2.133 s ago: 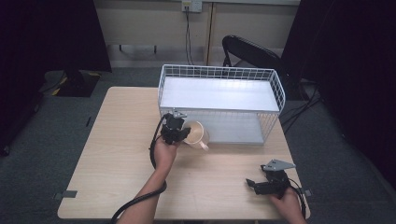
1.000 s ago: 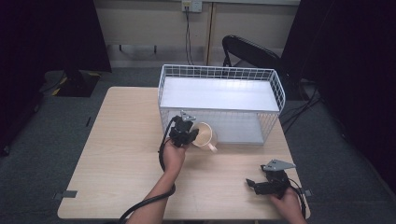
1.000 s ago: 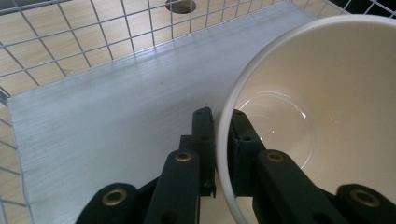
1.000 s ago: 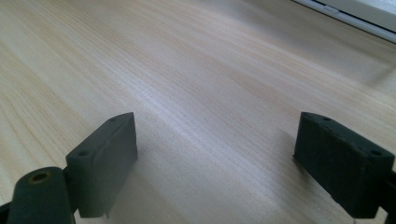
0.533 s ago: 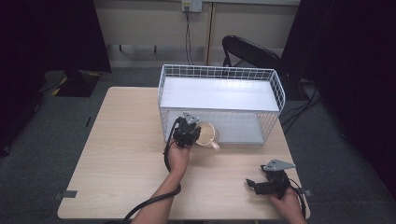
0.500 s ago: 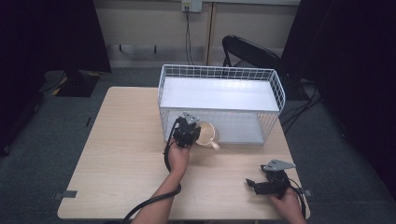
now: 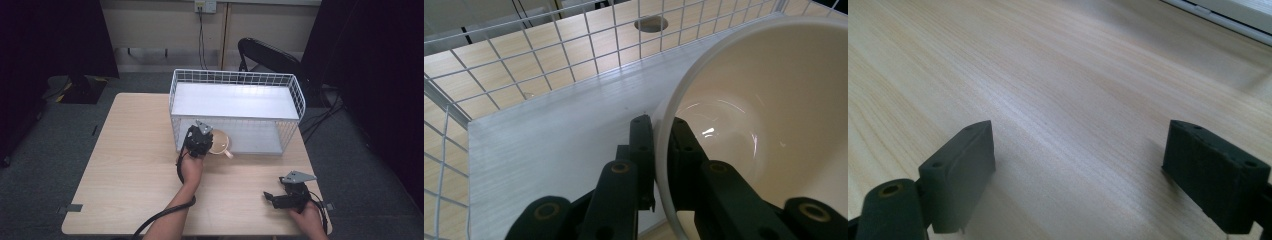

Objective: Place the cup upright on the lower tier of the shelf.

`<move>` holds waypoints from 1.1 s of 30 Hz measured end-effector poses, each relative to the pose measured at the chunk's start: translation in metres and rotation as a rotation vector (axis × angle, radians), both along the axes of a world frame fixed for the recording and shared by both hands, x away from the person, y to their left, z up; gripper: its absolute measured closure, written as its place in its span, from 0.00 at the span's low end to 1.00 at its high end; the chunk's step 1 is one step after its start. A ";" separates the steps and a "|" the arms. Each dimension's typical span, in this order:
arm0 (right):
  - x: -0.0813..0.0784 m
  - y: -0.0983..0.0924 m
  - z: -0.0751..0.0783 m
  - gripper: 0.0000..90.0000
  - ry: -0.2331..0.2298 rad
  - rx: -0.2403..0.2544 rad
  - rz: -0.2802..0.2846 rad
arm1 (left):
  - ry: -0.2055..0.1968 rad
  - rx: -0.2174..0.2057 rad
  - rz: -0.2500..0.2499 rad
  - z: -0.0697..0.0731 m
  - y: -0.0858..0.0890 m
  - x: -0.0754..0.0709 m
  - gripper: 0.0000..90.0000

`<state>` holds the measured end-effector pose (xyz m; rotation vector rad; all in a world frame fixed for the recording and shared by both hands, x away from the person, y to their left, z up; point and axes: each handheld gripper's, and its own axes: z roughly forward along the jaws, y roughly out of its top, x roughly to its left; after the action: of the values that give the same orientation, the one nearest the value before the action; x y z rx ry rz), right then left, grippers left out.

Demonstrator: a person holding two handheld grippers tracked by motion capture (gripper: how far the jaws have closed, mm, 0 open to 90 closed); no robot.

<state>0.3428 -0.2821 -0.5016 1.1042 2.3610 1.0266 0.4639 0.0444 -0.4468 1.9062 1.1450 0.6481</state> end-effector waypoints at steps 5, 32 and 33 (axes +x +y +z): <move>0.000 0.000 0.000 0.14 0.000 0.000 0.000 | -0.037 0.005 0.031 -0.002 -0.001 0.000 0.93; 0.000 0.000 0.000 0.14 -0.001 0.000 -0.001 | -0.069 -0.070 0.074 -0.005 0.005 0.001 0.66; 0.000 0.000 0.000 0.14 -0.002 0.002 -0.001 | -0.077 -0.070 0.077 -0.005 0.004 0.001 0.63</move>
<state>0.3423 -0.2822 -0.5017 1.1045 2.3584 1.0291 0.4647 0.0489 -0.4516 1.7709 1.1813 0.7085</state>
